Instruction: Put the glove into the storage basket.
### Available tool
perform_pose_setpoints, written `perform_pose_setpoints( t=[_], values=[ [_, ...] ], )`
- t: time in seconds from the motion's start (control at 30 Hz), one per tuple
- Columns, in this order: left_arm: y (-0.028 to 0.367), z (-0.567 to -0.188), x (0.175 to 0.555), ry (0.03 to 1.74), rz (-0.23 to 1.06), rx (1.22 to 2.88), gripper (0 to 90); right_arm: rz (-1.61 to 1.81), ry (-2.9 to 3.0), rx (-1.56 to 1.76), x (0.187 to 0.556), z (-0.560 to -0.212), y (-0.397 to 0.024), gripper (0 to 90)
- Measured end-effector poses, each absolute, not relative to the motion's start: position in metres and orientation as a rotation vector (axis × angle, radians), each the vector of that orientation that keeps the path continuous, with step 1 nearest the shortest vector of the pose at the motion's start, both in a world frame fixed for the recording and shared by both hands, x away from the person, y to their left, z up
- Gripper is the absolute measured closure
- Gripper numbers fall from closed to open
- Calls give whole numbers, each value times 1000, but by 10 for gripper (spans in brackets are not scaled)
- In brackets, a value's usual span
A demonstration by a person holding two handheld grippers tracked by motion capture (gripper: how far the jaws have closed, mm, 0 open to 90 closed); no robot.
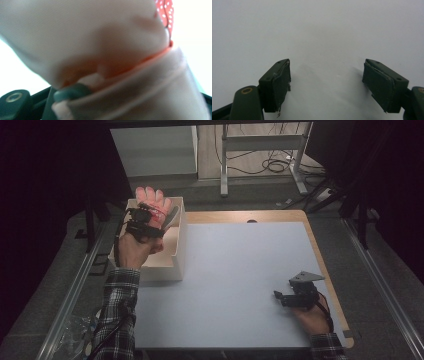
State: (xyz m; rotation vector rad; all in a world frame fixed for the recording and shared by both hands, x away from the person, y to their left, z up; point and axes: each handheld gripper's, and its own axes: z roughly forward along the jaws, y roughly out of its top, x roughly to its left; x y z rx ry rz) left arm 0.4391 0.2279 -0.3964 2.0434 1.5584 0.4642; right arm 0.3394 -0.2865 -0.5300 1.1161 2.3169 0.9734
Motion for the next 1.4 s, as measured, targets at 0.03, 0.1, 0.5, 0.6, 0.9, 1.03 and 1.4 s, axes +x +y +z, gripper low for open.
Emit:
perform_pose_setpoints(
  t=[0.03,0.1,0.5,0.6,0.9,1.03,1.4],
  values=[
    [229,-403,441,1566,464,2038,508,973,2317,1116,339,-530,-286,228],
    [229,-411,445,1582,456,2039,505,973,2317,1116,339,-530,-286,228],
    [220,-449,467,1629,456,2050,492,974,2317,1116,339,-530,-286,228],
    [215,-457,475,1643,449,2073,485,974,2317,1116,339,-530,-286,228],
    [208,-471,485,1679,418,2103,461,975,2317,1117,339,-530,-286,228],
    [206,-476,489,1682,378,2104,400,975,2317,1117,339,-530,-286,228],
    [203,-482,492,1691,386,2143,155,975,2317,1117,339,-530,-286,228]
  ],
)
